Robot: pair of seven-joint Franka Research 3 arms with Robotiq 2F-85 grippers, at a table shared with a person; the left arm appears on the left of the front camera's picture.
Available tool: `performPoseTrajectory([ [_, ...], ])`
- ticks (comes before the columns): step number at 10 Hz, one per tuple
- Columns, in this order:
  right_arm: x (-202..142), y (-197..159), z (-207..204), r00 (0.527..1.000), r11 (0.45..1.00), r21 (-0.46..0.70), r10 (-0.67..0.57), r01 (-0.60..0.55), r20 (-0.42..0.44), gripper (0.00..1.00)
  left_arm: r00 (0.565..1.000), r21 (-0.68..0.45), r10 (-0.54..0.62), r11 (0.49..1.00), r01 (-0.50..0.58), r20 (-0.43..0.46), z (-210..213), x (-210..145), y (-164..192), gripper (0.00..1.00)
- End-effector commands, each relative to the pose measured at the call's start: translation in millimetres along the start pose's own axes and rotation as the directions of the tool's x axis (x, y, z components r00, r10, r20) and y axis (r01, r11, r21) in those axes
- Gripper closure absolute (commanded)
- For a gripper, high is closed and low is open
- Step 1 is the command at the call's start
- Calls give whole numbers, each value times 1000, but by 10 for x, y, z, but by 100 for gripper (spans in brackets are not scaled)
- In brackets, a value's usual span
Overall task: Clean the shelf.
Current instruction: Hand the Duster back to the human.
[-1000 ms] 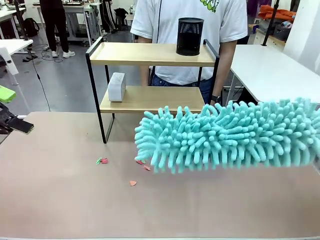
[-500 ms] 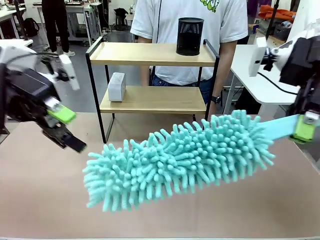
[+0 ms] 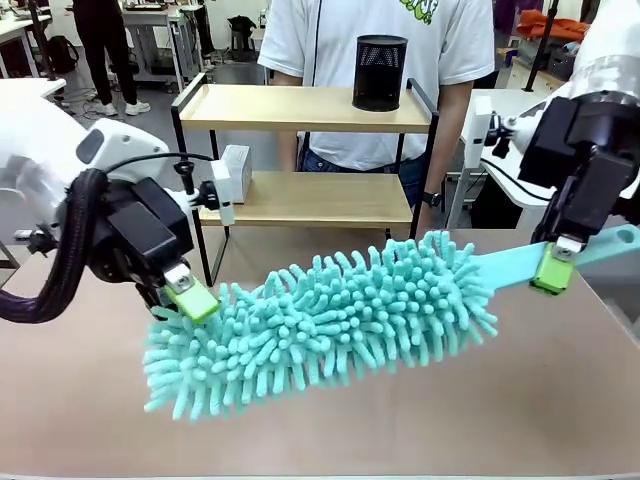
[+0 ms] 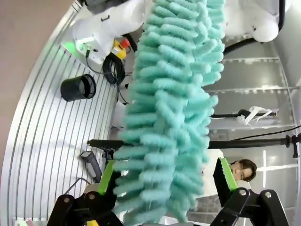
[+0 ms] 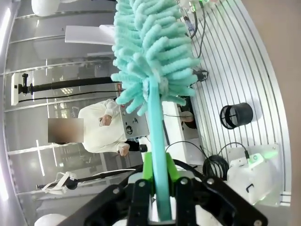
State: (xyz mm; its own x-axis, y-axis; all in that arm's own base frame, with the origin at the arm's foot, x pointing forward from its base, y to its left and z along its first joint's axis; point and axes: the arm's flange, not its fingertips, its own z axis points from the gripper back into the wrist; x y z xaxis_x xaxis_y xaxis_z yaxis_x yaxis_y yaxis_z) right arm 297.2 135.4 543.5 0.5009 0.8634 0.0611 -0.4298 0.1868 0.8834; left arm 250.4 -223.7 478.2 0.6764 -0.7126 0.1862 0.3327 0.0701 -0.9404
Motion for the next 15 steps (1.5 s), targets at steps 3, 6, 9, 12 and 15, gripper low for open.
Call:
performPoseTrajectory([
  [3, -9, -119, 3, 998, 999, 28, 44, -45, 53, 88, 998, -39, -33, 999, 30, -63, -51, 77, 52, 0],
  [6, 31, -122, -6, 999, 999, 33, 38, -40, 38, 88, 998, -37, -12, 999, 10, -59, -72, 74, 63, 0],
  [9, 19, -116, -15, 998, 999, 35, 38, -39, 41, 88, 998, -24, -60, 998, 59, -24, -65, 59, 30, 100],
  [12, 12, -118, -13, 998, 999, 33, 39, -41, 46, 88, 997, -28, -63, 998, 62, -34, -77, 42, 44, 100],
  [15, 3, -120, -29, 998, 999, 33, 36, -37, 54, 88, 997, -25, -64, 998, 63, -50, -93, 18, 40, 100],
])
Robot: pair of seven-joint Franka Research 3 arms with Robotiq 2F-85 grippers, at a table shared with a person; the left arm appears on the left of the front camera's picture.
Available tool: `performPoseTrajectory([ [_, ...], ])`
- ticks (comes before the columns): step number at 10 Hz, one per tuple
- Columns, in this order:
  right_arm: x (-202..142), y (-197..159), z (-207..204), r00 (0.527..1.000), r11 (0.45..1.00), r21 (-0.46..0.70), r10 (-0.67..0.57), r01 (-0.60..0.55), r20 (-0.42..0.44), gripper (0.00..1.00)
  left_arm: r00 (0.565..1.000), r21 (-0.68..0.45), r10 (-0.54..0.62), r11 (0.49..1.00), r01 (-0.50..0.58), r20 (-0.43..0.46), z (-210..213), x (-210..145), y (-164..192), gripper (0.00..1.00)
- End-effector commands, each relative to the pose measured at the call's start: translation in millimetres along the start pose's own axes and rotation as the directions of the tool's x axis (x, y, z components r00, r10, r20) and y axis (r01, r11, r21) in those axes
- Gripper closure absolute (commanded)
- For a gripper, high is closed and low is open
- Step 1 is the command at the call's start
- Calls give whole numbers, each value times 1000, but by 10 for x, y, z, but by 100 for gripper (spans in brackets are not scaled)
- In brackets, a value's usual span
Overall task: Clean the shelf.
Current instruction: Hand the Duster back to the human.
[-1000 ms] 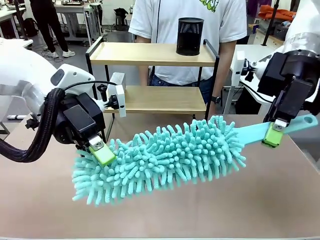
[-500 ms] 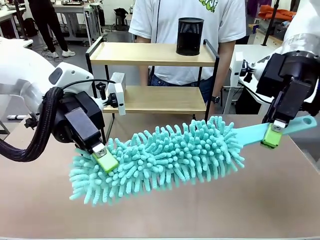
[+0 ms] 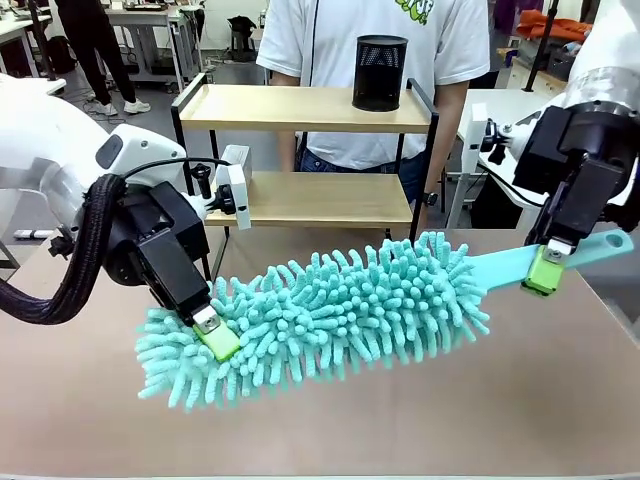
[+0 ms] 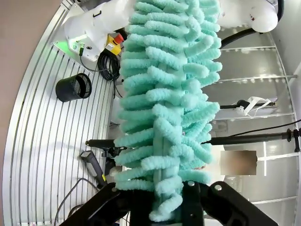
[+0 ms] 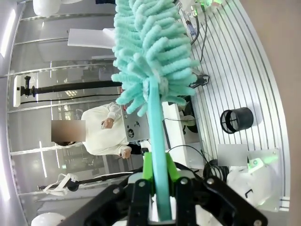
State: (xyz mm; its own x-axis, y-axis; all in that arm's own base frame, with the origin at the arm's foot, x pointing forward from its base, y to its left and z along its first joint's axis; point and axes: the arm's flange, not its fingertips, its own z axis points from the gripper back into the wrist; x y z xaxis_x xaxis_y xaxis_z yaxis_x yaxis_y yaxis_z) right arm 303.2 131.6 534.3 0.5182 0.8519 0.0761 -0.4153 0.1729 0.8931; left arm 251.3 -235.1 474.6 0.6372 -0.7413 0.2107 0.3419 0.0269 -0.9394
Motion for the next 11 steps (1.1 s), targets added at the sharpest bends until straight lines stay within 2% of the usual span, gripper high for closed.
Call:
performPoseTrajectory([
  [1, 7, -5, -55, 999, 999, 15, 29, -29, 28, 88, 1000, 2, -26, 1000, 26, -13, -19, -71, 11, 100],
  [4, 15, -1, -63, 999, 1000, 9, 30, -30, 22, 88, 1000, 5, -29, 1000, 29, -10, -21, -86, 12, 100],
  [5, 16, 1, -66, 999, 999, 14, 40, -40, 16, 34, 1000, 3, -29, 1000, 29, -11, -12, -82, 13, 100],
  [6, 4, -2, -56, 999, 999, 16, 36, -36, 20, 32, 999, 5, -34, 999, 34, -11, 10, -89, 10, 100],
  [7, -31, -4, -26, 999, 999, 14, 30, -30, 38, 0, 999, -4, -46, 999, 46, -9, 75, -117, -4, 100],
  [9, -204, 9, 114, 989, 999, 18, 32, -35, 143, 0, 995, -11, -97, 995, 97, 28, 310, -259, -119, 100],
  [10, -413, 28, 259, 958, 998, 40, 40, -54, 283, 8, 988, 1, -129, 992, 129, 79, 516, -399, -217, 100],
  [11, -753, 23, 427, 867, 998, 55, 9, -42, 498, 0, 969, 12, -165, 986, 166, 182, 846, -620, -346, 100],
])
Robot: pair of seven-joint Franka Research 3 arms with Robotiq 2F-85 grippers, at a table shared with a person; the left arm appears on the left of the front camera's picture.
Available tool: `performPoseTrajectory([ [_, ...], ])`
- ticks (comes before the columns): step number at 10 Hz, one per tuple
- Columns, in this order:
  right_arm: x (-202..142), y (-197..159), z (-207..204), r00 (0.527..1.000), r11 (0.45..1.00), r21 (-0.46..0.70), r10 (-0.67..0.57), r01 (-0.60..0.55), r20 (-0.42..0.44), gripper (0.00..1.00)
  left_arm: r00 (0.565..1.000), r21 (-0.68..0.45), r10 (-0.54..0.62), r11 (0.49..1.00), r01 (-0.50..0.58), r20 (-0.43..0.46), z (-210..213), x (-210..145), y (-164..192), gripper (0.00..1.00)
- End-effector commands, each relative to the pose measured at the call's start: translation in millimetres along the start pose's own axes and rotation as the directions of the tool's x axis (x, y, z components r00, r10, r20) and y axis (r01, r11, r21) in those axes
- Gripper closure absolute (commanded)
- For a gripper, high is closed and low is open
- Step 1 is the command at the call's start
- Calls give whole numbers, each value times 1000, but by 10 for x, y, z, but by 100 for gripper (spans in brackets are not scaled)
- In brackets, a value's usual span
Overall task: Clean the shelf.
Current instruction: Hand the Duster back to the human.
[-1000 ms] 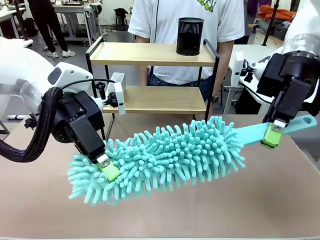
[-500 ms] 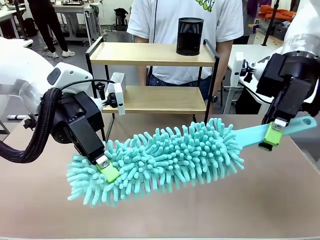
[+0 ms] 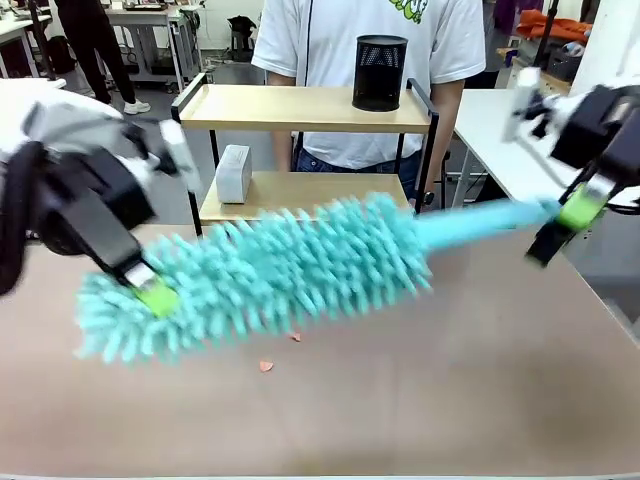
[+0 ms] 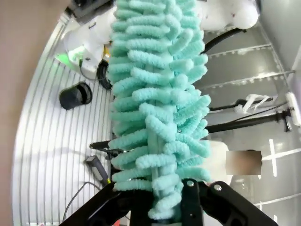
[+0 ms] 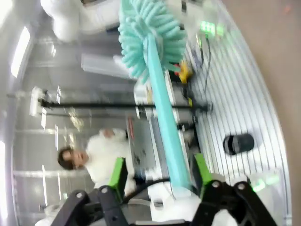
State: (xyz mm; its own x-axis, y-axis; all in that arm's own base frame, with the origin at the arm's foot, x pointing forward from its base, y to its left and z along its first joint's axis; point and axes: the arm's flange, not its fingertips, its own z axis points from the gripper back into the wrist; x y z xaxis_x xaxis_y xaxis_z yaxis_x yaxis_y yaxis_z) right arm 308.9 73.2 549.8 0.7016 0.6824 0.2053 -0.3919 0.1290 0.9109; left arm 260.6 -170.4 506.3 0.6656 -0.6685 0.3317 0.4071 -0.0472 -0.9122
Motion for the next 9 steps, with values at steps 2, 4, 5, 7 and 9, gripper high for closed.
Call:
performPoseTrajectory([
  [2, -880, -25, 453, 741, 994, 106, -47, -34, 670, 0, 939, 73, -113, 993, 94, 325, 942, -597, -332, 100],
  [4, -1368, -134, 582, 460, 980, 192, -191, 45, 867, 0, 761, 135, -136, 989, 64, 635, 1574, -1086, -416, 100],
  [5, -1521, -200, 598, 386, 968, 231, -249, 93, 888, 0, 679, 128, -136, 990, 62, 721, 1753, -1266, -428, 100],
  [7, -1575, -253, 778, 700, 982, 167, -177, 84, 692, 0, 431, 50, -18, 997, -62, 902, 2156, -1594, -193, 100],
  [9, -1575, -253, 778, 700, 982, 167, -177, 84, 692, 0, 292, -68, 130, 975, -211, 948, 2366, -1600, 295, 100],
])
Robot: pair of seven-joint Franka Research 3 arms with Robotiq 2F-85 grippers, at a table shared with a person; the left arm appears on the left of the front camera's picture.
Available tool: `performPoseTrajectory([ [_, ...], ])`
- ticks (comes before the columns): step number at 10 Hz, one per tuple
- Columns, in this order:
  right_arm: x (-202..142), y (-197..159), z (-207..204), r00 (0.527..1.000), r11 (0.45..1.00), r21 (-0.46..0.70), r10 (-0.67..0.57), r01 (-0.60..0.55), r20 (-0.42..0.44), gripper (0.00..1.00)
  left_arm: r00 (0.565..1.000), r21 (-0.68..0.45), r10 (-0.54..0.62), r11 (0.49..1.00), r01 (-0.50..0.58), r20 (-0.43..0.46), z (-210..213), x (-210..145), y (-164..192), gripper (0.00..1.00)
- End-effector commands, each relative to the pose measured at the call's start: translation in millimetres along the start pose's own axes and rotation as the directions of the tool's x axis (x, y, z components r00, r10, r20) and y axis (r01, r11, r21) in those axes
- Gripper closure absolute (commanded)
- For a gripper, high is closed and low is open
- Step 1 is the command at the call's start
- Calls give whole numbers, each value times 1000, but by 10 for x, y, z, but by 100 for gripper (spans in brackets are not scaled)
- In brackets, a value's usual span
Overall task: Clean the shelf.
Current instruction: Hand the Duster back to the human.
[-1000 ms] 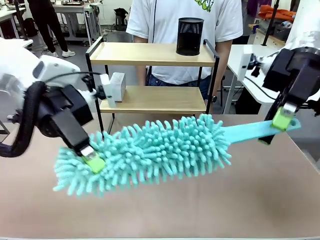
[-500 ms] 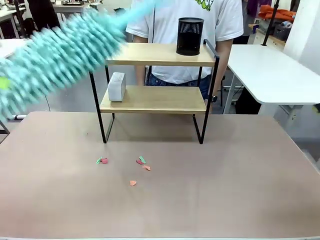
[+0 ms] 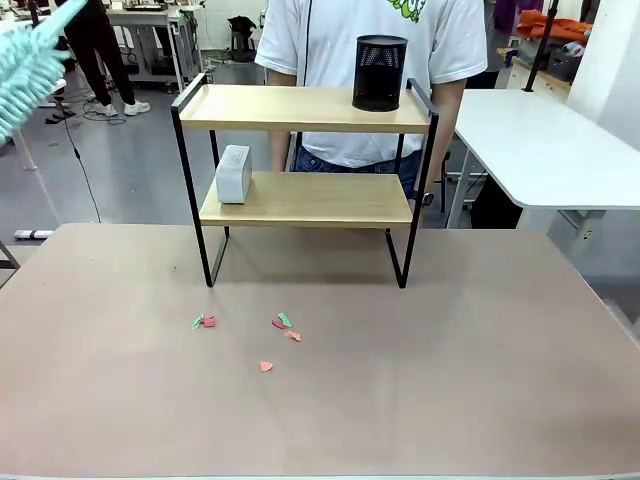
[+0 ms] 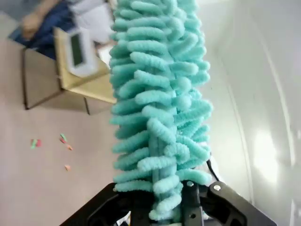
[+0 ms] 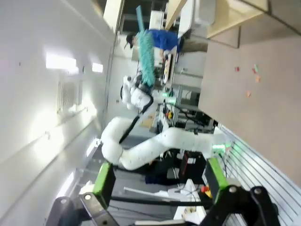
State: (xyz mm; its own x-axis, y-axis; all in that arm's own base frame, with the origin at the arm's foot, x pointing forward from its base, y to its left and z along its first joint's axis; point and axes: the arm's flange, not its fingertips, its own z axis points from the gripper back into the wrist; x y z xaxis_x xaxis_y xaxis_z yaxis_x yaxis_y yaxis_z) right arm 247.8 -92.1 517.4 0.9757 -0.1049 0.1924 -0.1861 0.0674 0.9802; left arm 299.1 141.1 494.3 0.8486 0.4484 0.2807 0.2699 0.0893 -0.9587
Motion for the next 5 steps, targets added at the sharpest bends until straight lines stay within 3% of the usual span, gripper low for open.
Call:
performPoseTrajectory([
  [1, 77, 34, 8, 997, 999, 8, 41, -41, -59, 0, 984, 22, 166, 986, -167, 64, -393, 49, 413, 100],
  [3, 77, 34, 8, 997, 999, 8, 41, -41, -59, 0, 962, 62, 266, 961, -270, 64, -435, 136, 806, 100],
  [5, 77, 34, 8, 997, 999, 8, 41, -41, -59, 0, 949, 101, 307, 944, -314, 76, -446, 153, 980, 100],
])
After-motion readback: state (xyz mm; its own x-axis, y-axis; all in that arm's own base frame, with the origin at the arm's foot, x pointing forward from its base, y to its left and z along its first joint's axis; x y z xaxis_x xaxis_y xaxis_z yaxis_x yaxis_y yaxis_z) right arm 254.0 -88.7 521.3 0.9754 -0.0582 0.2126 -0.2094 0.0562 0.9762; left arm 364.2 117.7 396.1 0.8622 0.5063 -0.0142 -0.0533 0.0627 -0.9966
